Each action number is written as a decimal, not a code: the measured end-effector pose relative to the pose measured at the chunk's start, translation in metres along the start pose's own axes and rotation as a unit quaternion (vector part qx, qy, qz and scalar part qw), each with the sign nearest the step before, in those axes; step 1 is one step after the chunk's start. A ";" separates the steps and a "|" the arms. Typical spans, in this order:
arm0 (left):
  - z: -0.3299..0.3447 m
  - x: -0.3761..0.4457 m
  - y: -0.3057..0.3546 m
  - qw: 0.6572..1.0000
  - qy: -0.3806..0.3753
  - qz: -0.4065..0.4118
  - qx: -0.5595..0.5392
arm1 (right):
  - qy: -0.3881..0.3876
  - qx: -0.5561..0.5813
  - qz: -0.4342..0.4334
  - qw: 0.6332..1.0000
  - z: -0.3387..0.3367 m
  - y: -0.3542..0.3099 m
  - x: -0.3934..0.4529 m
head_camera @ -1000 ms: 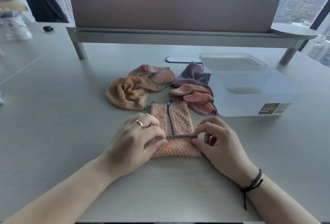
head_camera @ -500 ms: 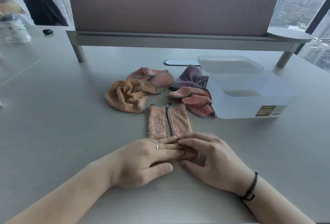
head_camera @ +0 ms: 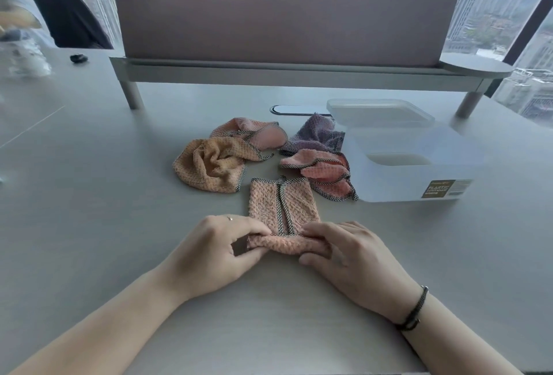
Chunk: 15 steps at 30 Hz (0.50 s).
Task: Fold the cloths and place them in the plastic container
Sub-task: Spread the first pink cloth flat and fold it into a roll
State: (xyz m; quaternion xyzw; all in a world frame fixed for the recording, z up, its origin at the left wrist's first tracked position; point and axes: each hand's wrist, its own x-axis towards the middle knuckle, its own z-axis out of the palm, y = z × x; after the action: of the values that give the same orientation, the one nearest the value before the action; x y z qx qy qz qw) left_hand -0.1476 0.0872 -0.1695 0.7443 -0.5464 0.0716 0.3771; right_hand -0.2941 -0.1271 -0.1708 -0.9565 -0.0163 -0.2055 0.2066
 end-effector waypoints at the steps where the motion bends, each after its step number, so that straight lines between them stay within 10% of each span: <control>1: 0.000 0.001 0.001 1.000 -0.001 -0.002 0.002 | -0.011 -0.003 0.007 1.000 0.000 0.000 -0.001; 15: 0.014 0.015 -0.010 0.989 0.044 -0.137 -0.028 | 0.072 0.128 0.201 0.968 0.003 0.007 0.019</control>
State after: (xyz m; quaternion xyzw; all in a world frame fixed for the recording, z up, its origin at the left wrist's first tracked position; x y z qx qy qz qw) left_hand -0.1372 0.0686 -0.1768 0.7972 -0.4241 0.0365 0.4280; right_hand -0.2745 -0.1328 -0.1684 -0.8883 0.1656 -0.2247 0.3647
